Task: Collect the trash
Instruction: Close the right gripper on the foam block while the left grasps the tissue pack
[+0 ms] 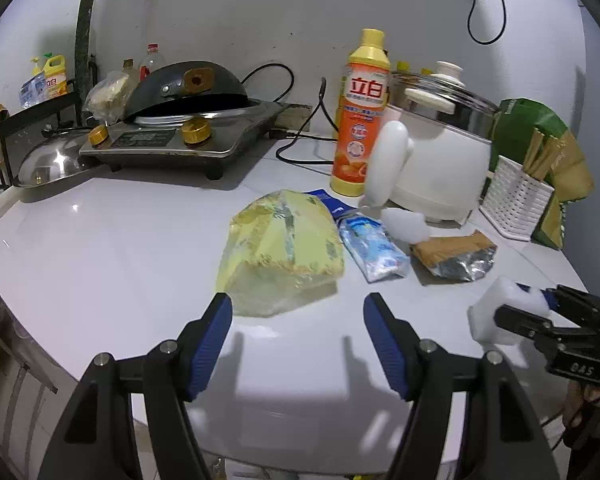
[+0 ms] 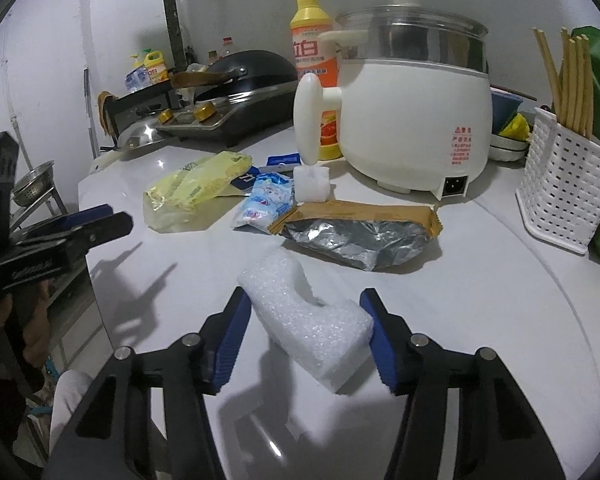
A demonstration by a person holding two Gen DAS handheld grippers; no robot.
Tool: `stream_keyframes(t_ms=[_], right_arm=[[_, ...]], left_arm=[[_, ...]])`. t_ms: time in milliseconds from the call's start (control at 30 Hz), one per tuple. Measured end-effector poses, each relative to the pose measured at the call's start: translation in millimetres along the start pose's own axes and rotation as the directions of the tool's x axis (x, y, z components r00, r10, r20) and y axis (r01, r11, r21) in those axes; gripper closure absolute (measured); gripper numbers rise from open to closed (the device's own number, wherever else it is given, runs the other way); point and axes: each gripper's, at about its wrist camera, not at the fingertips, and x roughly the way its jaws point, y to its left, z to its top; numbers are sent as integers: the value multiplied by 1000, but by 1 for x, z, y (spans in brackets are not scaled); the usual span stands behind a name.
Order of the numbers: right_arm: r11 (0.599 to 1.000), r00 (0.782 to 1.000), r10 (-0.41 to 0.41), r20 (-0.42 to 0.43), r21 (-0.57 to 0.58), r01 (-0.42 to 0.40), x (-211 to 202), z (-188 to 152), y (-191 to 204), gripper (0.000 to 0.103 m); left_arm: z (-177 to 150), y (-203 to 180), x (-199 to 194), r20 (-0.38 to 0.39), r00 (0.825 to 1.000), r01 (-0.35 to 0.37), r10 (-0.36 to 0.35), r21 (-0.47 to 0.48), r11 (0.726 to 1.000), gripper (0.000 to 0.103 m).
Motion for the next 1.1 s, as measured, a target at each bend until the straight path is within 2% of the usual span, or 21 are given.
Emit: stream_keyframes(t_ms=[267, 567, 667, 767, 800, 833, 900, 1100], right_arm=[[999, 999, 26, 26, 26, -26, -1, 5, -10, 56], [999, 999, 11, 53, 46, -14, -10, 8, -22, 56], [999, 999, 8, 49, 51, -10, -11, 6, -25, 56], [999, 999, 5, 48, 51, -8, -12, 4, -25, 56], [999, 999, 5, 49, 51, -7, -13, 4, -25, 56], [999, 999, 4, 49, 51, -7, -13, 3, -26, 56], [999, 999, 4, 51, 52, -7, -14, 3, -25, 56], [999, 998, 5, 56, 40, -7, -19, 3, -20, 56]], left_arm=[[17, 9, 23, -11, 1000, -27, 27, 14, 1000, 32], [24, 15, 59, -100, 995, -30, 29, -11, 999, 32], [20, 15, 67, -117, 993, -32, 33, 9, 999, 32], [17, 13, 67, -119, 992, -30, 33, 27, 999, 47], [17, 12, 67, -112, 993, -30, 34, 33, 999, 58], [18, 12, 66, -108, 994, -30, 34, 41, 999, 62], [17, 13, 67, -126, 992, -27, 32, 44, 999, 91], [14, 12, 61, -105, 994, -29, 36, 67, 997, 98]])
